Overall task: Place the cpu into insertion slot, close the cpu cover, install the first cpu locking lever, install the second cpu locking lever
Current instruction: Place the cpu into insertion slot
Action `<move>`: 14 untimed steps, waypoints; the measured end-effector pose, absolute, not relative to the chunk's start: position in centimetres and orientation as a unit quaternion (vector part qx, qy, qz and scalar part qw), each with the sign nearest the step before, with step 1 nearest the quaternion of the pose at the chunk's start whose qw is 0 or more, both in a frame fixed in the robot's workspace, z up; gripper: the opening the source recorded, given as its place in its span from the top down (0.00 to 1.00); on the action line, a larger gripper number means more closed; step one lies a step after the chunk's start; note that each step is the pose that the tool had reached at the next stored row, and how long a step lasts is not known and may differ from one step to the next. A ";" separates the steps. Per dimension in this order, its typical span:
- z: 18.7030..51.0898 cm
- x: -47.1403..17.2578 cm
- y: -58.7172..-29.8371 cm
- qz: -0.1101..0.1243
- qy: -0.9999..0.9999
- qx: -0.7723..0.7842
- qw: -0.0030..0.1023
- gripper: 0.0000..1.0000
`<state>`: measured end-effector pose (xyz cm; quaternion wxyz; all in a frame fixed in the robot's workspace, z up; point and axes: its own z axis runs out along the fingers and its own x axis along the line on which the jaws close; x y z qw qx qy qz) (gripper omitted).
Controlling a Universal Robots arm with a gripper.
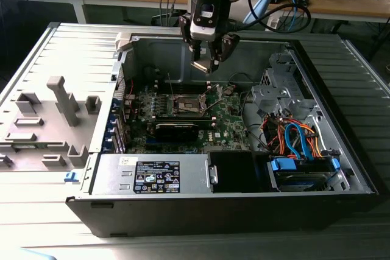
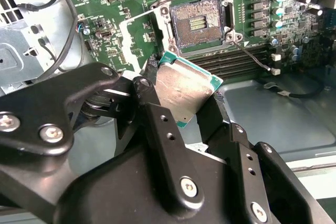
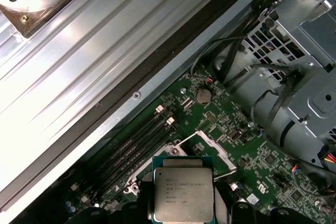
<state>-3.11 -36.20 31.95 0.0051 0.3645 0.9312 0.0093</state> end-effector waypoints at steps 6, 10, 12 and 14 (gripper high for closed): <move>31.9 -3.1 -36.2 0.009 0.929 0.370 0.005 0.45; 31.8 -3.1 -36.2 0.009 0.924 0.383 0.005 0.45; 31.8 -3.1 -36.2 0.009 0.923 0.385 0.005 0.45; 31.8 -3.1 -36.2 0.009 0.922 0.387 0.005 0.45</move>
